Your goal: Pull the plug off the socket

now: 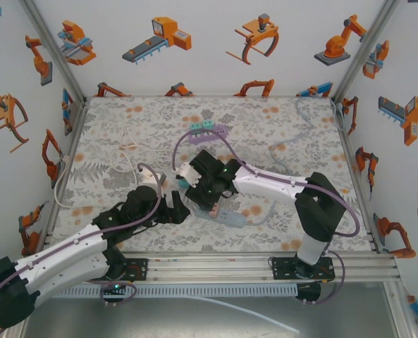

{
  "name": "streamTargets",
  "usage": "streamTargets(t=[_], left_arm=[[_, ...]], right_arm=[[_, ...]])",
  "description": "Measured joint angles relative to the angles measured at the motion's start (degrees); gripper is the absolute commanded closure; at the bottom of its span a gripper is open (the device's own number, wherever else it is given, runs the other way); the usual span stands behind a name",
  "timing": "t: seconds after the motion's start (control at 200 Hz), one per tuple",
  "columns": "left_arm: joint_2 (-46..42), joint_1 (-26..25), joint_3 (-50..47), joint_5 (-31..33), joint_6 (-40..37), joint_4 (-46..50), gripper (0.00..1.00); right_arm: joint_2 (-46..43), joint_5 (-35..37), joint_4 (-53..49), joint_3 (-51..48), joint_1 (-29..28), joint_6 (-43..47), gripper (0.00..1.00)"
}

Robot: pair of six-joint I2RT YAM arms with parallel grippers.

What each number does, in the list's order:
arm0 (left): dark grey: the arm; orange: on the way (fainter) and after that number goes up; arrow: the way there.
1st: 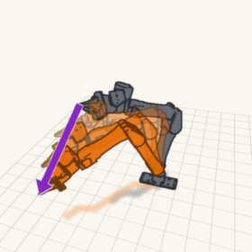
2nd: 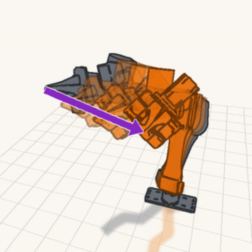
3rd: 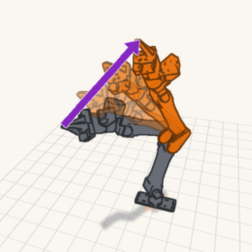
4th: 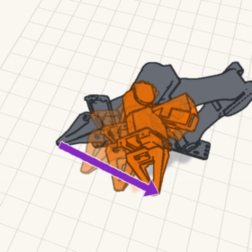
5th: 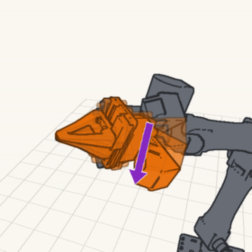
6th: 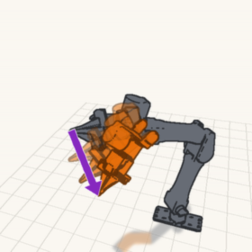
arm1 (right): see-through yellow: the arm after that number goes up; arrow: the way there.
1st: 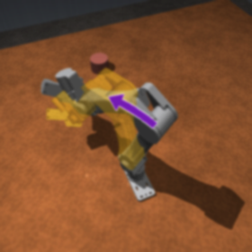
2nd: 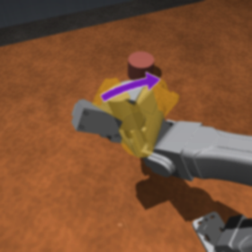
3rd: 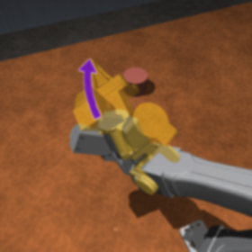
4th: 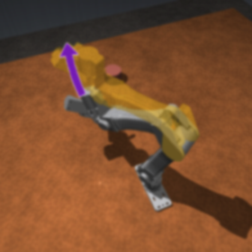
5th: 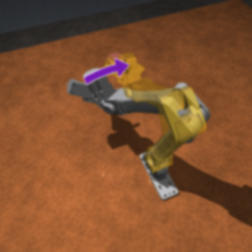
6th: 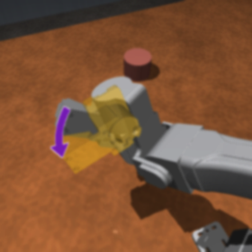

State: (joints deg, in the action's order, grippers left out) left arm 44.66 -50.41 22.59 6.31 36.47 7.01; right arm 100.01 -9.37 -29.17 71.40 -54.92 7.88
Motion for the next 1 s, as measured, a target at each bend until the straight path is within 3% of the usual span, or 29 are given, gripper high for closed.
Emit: streamTargets(t=[0.606,0.736,0.996], left_arm=[[14.23,0.37,-2.78,2.78,3.87,-14.80,0.27],[18.29,0.66,-2.78,1.77,4.52,-18.58,0.29],[24.92,1.07,-2.14,-0.79,6.71,-23.45,0.31]], right_arm=[[0.15,-2.56,3.96,-1.51,-0.83,2.60,0.72],[-0.02,-2.93,4.48,-1.92,-0.79,2.91,0.79],[-1.05,-3.08,6.54,-3.58,-0.79,2.91,0.84]])
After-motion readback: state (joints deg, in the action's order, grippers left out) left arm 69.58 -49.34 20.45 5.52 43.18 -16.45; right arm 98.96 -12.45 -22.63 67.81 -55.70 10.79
